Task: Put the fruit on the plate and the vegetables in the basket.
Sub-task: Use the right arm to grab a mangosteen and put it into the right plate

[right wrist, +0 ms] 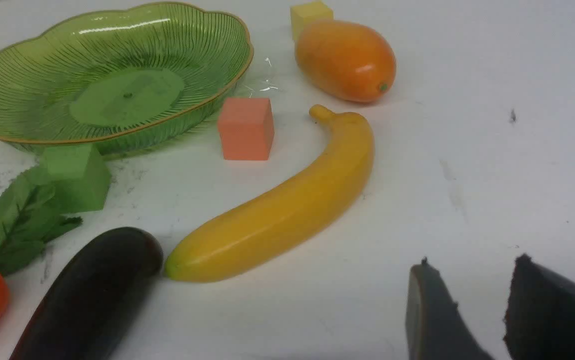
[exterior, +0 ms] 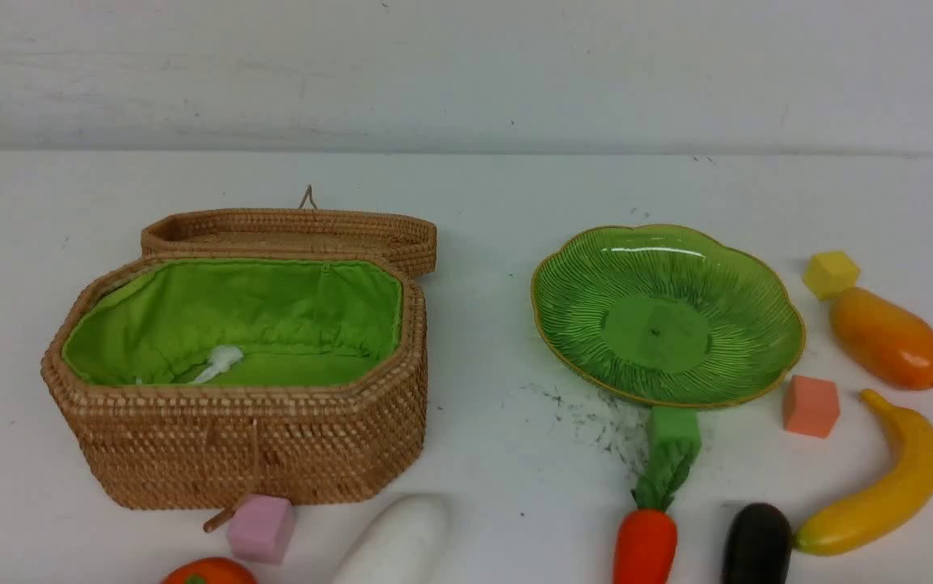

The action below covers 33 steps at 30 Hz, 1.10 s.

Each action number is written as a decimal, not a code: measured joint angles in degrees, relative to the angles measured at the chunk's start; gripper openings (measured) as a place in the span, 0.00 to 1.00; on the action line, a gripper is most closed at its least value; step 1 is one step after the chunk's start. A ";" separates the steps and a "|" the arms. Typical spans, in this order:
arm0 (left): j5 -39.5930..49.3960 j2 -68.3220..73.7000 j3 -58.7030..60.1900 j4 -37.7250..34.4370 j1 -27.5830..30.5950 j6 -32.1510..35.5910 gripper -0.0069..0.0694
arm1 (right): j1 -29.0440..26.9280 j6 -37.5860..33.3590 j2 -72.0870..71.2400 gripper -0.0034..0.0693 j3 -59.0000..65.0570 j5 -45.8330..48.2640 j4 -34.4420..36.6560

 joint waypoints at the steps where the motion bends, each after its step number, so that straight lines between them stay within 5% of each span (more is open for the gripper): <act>1: 0.00 0.00 0.00 0.00 0.00 0.00 0.40 | 0.00 0.00 0.00 0.38 0.00 0.00 0.00; 33: 0.00 0.00 0.00 0.00 0.00 0.00 0.40 | 0.00 0.00 0.00 0.38 0.00 0.00 0.00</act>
